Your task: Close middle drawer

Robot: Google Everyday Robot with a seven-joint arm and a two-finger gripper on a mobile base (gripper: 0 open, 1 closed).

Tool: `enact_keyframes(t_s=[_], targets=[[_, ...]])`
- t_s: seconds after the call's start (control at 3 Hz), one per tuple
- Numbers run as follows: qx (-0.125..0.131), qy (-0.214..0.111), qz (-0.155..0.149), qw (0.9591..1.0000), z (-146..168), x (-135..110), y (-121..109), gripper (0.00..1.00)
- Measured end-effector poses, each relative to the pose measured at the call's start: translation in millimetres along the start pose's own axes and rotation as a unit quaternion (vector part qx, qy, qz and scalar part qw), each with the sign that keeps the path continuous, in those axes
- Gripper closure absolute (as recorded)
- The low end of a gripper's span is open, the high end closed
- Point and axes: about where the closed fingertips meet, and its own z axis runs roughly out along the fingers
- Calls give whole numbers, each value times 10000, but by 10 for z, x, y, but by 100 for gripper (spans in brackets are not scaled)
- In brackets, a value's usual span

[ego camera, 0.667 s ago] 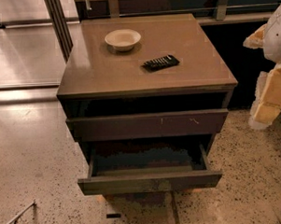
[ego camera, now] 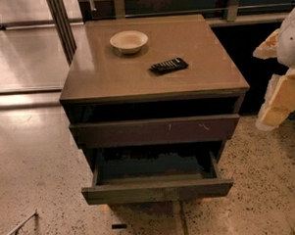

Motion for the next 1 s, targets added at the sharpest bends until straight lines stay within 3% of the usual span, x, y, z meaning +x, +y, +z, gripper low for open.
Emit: enact_keyframes(t_s=[0.33, 0.67, 1.0], targets=[[-65, -219, 14, 9997, 316, 50, 73, 41], [-339, -480, 118, 9982, 892, 135, 230, 64], [-775, -584, 201, 9951, 1530, 254, 485, 87]])
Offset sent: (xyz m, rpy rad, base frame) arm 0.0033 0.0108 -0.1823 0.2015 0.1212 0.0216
